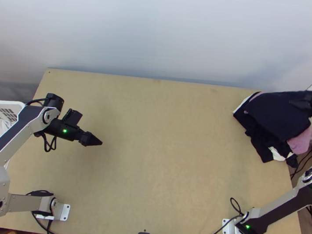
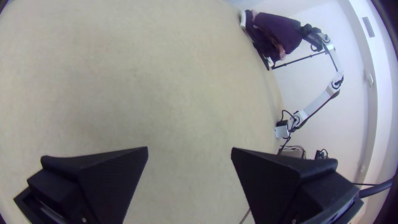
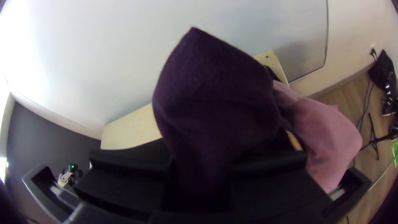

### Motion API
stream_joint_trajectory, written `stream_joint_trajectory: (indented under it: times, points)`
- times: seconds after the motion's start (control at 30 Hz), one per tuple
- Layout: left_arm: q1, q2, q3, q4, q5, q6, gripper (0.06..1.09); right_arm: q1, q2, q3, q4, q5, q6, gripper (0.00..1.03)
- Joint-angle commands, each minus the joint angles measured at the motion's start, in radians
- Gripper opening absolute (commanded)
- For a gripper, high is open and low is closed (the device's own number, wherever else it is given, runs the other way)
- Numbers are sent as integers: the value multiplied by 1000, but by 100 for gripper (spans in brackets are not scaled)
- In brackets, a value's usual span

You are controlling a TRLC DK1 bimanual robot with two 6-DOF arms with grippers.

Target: Fold the t-shirt

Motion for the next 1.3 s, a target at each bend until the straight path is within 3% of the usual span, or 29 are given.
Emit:
stream_joint_trajectory:
  times: [0.0,0.37,0.43,0.5,0.73,0.93,1.27]
  points:
    - [0,-1,-19,0,0,9,104,-44,112,20,-54,10,-143,3]
    - [-3,-5,-58,9,-12,-6,104,-155,318,225,-60,26,-125,3]
    - [-3,-5,-62,9,-12,-7,104,-158,344,233,-62,32,-117,11]
    - [-8,-4,-64,9,-12,-15,104,-153,376,228,-95,32,-102,24]
    - [-11,-16,-68,21,-20,-44,104,-148,467,238,-161,44,-146,95]
    - [-11,-44,-70,21,-40,-64,104,-141,402,287,-161,162,-220,99]
    - [-20,-45,-94,86,-52,-103,104,-153,192,270,-227,170,-296,99]
